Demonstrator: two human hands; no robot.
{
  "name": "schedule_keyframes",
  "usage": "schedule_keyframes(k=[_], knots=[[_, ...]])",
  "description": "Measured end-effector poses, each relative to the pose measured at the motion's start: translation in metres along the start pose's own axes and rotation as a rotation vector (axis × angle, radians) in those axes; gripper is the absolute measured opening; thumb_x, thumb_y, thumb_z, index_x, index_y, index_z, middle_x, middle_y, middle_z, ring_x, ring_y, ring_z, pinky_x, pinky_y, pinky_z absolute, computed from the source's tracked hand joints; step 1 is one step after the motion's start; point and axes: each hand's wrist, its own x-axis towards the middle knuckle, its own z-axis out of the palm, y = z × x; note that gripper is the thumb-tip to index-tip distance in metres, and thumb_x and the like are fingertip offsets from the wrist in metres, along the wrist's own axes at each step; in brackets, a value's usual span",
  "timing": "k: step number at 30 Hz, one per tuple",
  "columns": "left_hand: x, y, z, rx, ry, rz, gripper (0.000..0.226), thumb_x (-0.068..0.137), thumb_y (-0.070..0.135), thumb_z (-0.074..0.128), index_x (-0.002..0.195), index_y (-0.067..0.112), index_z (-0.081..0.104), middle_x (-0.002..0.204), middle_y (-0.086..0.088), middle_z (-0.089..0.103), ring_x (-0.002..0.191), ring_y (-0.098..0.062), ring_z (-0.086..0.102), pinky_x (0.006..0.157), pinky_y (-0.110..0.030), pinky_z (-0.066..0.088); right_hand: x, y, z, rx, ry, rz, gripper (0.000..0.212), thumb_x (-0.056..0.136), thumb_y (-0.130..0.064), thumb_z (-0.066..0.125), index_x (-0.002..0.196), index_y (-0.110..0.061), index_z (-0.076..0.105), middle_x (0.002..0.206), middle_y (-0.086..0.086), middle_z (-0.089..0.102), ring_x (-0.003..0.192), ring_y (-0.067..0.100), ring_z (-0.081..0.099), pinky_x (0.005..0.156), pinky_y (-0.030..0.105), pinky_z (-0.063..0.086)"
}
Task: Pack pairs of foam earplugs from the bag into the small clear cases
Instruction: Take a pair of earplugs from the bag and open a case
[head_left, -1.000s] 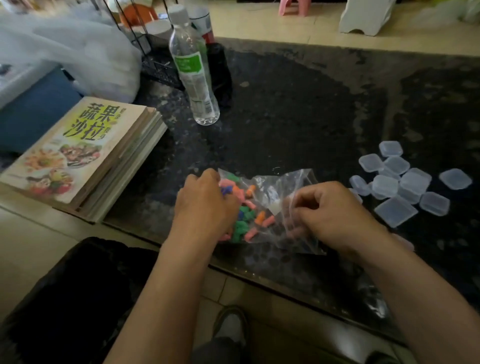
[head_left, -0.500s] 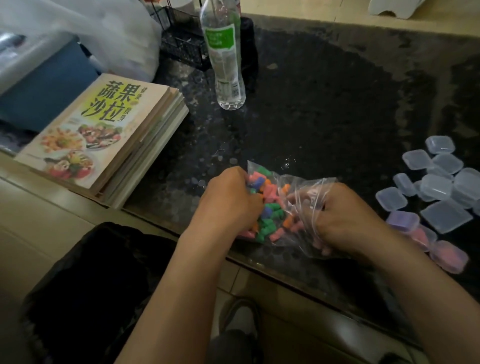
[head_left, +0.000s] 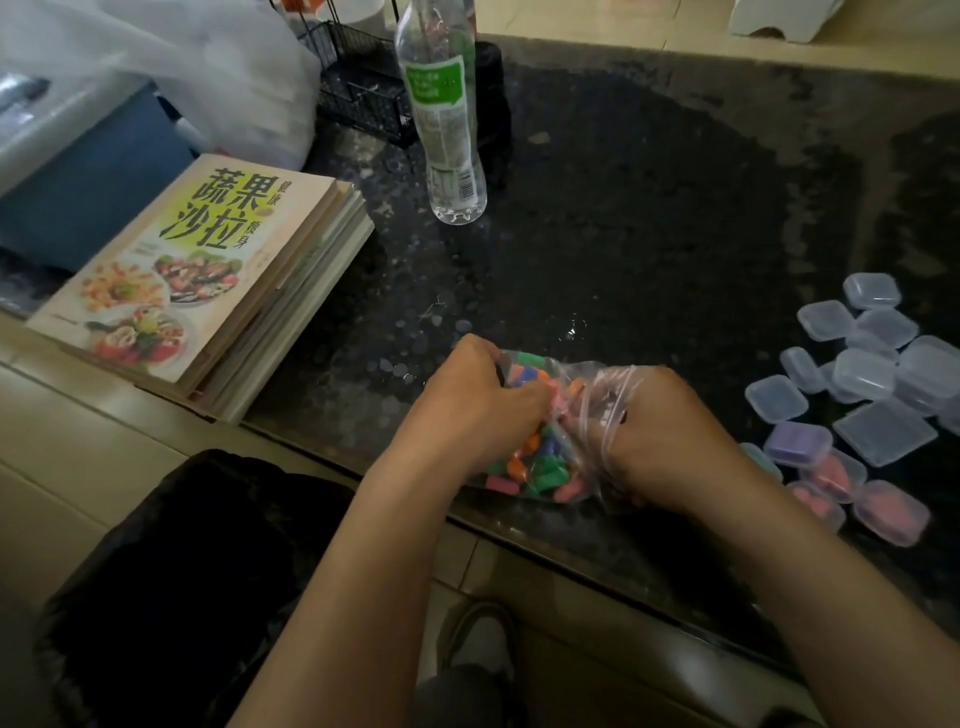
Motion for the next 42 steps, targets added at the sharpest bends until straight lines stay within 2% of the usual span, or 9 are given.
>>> schedule_keyframes(k=[3,7,16,21,26,30,33,38,42], knots=[[-0.001,0.005,0.001,-0.073,-0.022,-0.065,0.019,0.088,0.032,0.071,0.092,0.025,0.054,0.098,-0.009,0.073,0.090,-0.024,0.073,0.085,-0.049,0.062,-0.002,0.005,-0.002,0.060,0.028,-0.103,0.013,0.087,-0.032,0.077,0.081,-0.019,0.077,0.076,-0.002,0.074,0.079,0.018,0.072,0.079,0.044,0.061],[-0.002,0.010,0.000,-0.272,-0.059,-0.165,0.014,0.095,0.021,0.068,0.092,0.008,0.065,0.084,-0.017,0.078,0.072,-0.023,0.078,0.070,-0.045,0.066,-0.004,0.005,-0.005,0.153,0.062,-0.162,0.013,0.088,-0.031,0.077,0.081,-0.020,0.076,0.073,-0.001,0.075,0.072,0.013,0.073,0.072,0.042,0.063],[-0.004,0.017,0.005,-0.325,-0.063,-0.149,0.016,0.089,0.013,0.074,0.102,0.019,0.065,0.095,-0.011,0.076,0.083,-0.026,0.078,0.081,-0.048,0.064,-0.004,-0.001,-0.008,0.252,0.061,-0.297,0.033,0.089,-0.016,0.076,0.093,-0.041,0.055,0.084,-0.029,0.053,0.071,-0.025,0.053,0.070,-0.006,0.039],[-0.009,0.023,0.006,-0.347,-0.047,-0.126,0.021,0.088,0.009,0.077,0.103,0.015,0.065,0.092,-0.014,0.076,0.085,-0.030,0.076,0.075,-0.048,0.064,-0.008,0.009,-0.014,0.223,0.140,-0.418,0.007,0.086,-0.005,0.074,0.091,-0.010,0.074,0.082,0.001,0.075,0.076,0.015,0.071,0.071,0.028,0.058],[-0.006,0.022,0.010,-0.391,-0.024,-0.137,0.012,0.092,0.011,0.072,0.103,0.009,0.068,0.093,-0.017,0.078,0.083,-0.033,0.078,0.074,-0.053,0.065,-0.001,0.010,-0.017,0.316,0.092,-0.242,0.035,0.079,-0.018,0.086,0.072,-0.036,0.058,0.066,-0.021,0.065,0.064,-0.009,0.064,0.059,0.001,0.046],[0.001,0.018,0.015,-0.342,0.052,-0.125,0.011,0.091,0.016,0.072,0.100,0.012,0.068,0.092,-0.013,0.077,0.080,-0.029,0.078,0.076,-0.051,0.064,-0.005,0.016,-0.028,0.333,0.131,-0.265,0.018,0.080,-0.012,0.084,0.091,-0.021,0.074,0.087,-0.005,0.075,0.083,0.010,0.073,0.075,0.025,0.057],[0.005,0.015,0.018,-0.279,0.137,-0.102,0.007,0.090,0.015,0.070,0.095,0.017,0.065,0.095,-0.012,0.076,0.084,-0.030,0.077,0.079,-0.052,0.063,-0.012,0.020,-0.038,0.297,0.097,-0.269,0.018,0.078,-0.006,0.085,0.087,-0.019,0.076,0.079,-0.006,0.075,0.076,0.005,0.072,0.069,0.020,0.055],[0.005,0.016,0.024,-0.119,0.269,-0.087,0.017,0.087,0.025,0.070,0.098,0.026,0.057,0.101,-0.003,0.067,0.092,-0.026,0.069,0.085,-0.050,0.060,-0.026,0.035,-0.057,0.370,0.078,-0.175,0.013,0.079,-0.013,0.086,0.086,-0.019,0.076,0.083,-0.002,0.078,0.081,0.017,0.076,0.076,0.040,0.064],[-0.003,0.029,0.035,0.187,0.447,0.032,0.049,0.090,0.026,0.066,0.134,0.012,0.050,0.134,-0.013,0.054,0.121,-0.035,0.054,0.104,-0.050,0.048,-0.046,0.049,-0.077,0.432,0.131,-0.128,0.018,0.085,-0.006,0.079,0.093,-0.020,0.072,0.086,-0.002,0.077,0.077,0.018,0.077,0.071,0.041,0.065]])
